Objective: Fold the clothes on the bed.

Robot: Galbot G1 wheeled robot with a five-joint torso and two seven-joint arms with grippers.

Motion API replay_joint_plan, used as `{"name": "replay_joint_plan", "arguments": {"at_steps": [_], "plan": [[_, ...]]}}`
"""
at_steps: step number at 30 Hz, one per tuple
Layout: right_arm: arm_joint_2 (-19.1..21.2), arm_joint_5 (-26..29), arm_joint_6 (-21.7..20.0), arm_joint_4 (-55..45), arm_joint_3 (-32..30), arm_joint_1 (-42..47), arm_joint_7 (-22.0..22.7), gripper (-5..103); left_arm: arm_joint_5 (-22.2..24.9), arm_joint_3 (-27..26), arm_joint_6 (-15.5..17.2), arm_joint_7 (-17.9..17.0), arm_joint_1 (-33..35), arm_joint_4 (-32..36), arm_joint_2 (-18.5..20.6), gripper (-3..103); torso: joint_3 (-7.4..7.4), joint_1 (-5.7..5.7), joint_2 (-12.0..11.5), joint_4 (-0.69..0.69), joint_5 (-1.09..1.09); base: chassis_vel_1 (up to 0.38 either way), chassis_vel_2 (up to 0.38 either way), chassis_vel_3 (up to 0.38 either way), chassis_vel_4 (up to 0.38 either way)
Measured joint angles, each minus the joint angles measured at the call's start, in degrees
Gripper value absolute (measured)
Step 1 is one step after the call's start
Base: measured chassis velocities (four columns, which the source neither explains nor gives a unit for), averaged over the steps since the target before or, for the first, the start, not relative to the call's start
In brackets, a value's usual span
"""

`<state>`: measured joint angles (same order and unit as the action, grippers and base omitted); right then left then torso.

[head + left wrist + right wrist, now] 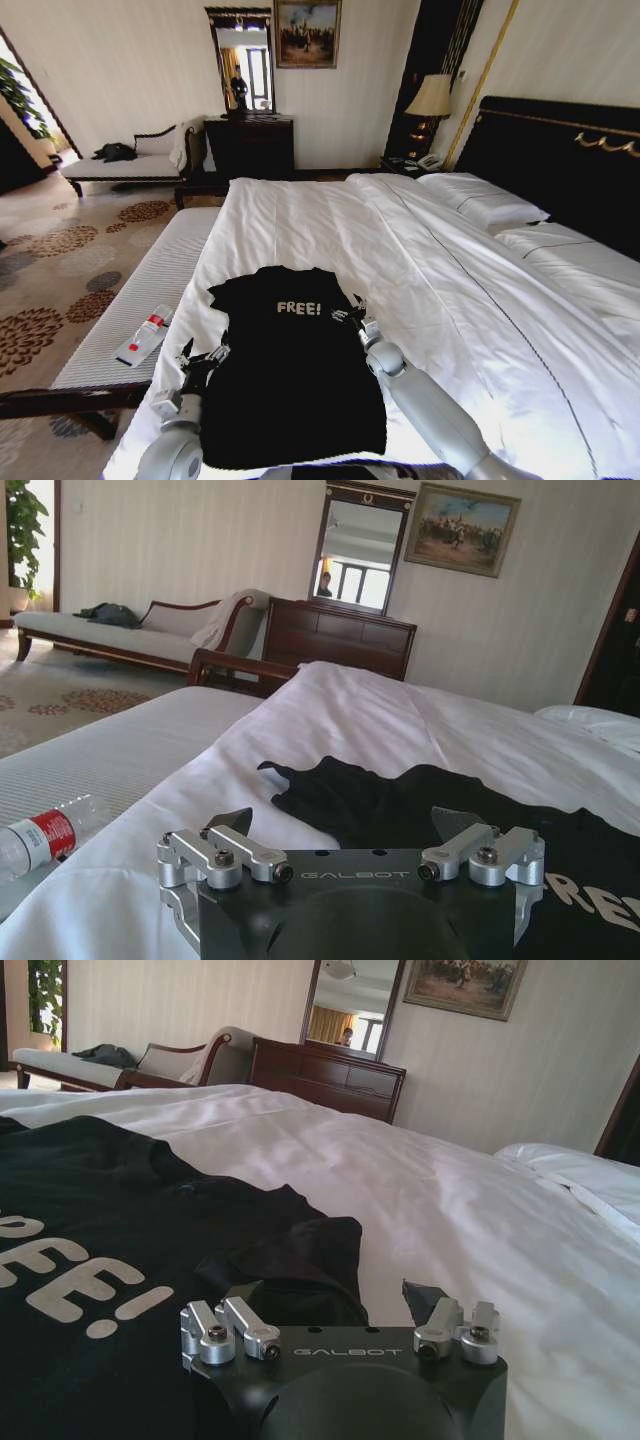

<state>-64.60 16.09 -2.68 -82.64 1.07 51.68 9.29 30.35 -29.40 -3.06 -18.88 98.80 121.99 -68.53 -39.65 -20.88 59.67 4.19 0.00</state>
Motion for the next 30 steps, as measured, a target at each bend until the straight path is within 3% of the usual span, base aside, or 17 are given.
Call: {"name": "replay_joint_plan", "arguments": {"at_steps": [2, 21, 23, 27, 30], "plan": [[-0.1, 0.0, 0.0, 0.9, 0.6, -0.8, 0.1, 76, 0.7, -0.1, 0.3, -0.4, 0.0, 0.2, -0.1, 100, 0.0, 0.0, 0.0, 0.0, 0.0, 0.0, 0.0, 0.0, 0.0], [0.7, -2.3, -0.1, 3.3, 4.5, -4.4, 0.8, 72, 1.2, -0.7, 0.3, -0.5, 0.1, 0.6, -0.2, 100, 0.0, 0.0, 0.0, 0.0, 0.0, 0.0, 0.0, 0.0, 0.0], [1.1, -2.2, -0.3, 3.5, 5.2, -4.8, 0.9, 61, 1.3, -0.8, 0.3, -0.5, 0.0, 0.6, -0.2, 100, 0.0, 0.0, 0.0, 0.0, 0.0, 0.0, 0.0, 0.0, 0.0], [1.5, -2.4, -0.3, 4.1, 6.0, -5.4, 0.9, 51, 1.4, -1.0, 0.2, -0.4, 0.1, 0.6, -0.3, 100, 0.0, 0.0, 0.0, 0.0, 0.0, 0.0, 0.0, 0.0, 0.0], [2.0, -2.5, -0.3, 4.4, 6.6, -5.9, 0.9, 34, 1.5, -1.1, 0.1, -0.2, 0.2, 0.6, -0.4, 100, 0.0, 0.0, 0.0, 0.0, 0.01, 0.0, 0.0, 0.0, 0.0]]}}
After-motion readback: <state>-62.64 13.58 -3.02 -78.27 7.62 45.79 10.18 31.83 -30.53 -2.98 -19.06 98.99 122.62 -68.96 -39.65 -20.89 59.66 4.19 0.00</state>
